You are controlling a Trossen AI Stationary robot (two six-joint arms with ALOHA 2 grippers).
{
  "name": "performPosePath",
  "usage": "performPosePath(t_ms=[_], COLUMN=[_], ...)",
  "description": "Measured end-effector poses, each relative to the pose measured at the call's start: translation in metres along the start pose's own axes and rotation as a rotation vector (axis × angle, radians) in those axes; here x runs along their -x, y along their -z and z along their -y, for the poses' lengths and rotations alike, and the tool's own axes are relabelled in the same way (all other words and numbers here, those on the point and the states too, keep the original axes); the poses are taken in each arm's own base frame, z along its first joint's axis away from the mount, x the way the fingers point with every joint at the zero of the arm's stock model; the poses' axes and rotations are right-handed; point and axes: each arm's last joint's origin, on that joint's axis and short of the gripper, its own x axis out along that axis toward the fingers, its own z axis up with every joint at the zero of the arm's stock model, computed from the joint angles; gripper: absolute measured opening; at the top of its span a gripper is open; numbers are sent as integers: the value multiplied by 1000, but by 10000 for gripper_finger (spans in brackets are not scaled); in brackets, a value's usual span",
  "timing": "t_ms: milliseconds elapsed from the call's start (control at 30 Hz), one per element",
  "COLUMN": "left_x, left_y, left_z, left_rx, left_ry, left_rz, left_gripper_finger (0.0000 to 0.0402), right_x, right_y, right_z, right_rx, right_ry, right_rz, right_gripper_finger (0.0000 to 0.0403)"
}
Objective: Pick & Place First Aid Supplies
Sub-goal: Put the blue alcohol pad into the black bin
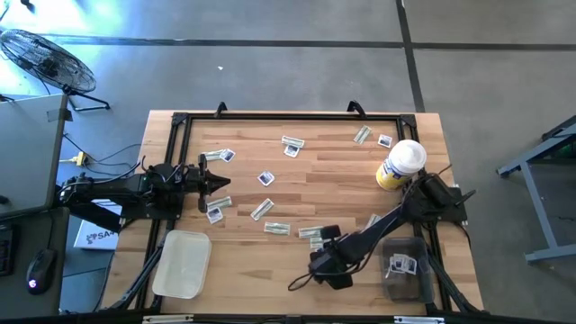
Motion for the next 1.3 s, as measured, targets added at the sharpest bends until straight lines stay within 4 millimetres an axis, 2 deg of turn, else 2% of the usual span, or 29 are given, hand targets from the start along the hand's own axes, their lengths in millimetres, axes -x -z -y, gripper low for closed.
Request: performPosePath(t_ms=[300, 533, 667, 833, 967, 1033, 1100, 1167, 1300], left_x=[0, 0, 0, 0, 0, 0, 0, 0, 0], left_y=[0, 0, 0, 0, 0, 0, 0, 0, 0], left_z=[0, 0, 0, 0, 0, 0, 0, 0, 0], left_rx=[2, 2, 2, 2, 2, 2, 2, 2, 2], left_ry=[0, 0, 0, 1, 1, 1, 1, 1, 2], left_rz=[1, 1, 1, 1, 0, 1, 1, 1, 1], left_gripper_finger=[12, 12, 11, 11, 12, 12, 12, 12, 12], right_x=[-29, -31, -28, -3, 31, 40, 46, 60, 88], right_y=[15, 19, 18, 17, 18, 22, 32, 43, 83], right_z=[15, 9, 5, 3, 2, 3, 3, 3, -3], right_rx=[-44, 3, -8, -57, -121, -163, -221, -300, -449], right_ry=[-112, -92, -75, -125, -233, -275, -297, -293, -167], right_rz=[7, 17, 17, 28, 81, 44, -33, -97, -296], right_gripper_finger=[64, 9, 4, 1, 2, 1, 1, 1, 1])
